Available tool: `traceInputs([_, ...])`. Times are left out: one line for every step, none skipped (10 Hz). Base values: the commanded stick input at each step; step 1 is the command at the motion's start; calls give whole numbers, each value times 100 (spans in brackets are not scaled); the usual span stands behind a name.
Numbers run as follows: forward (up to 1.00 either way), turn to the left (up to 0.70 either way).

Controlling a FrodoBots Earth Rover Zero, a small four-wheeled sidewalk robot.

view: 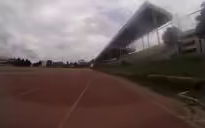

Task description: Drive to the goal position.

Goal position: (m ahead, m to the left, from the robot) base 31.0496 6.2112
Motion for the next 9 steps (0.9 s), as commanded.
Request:
traceInputs([85, 0])
traceInputs([85, 0])
traceInputs([85, 0])
traceInputs([85, 0])
traceInputs([85, 0])
traceInputs([85, -6])
traceInputs([85, -14])
traceInputs([85, 0])
traceInputs([85, 0])
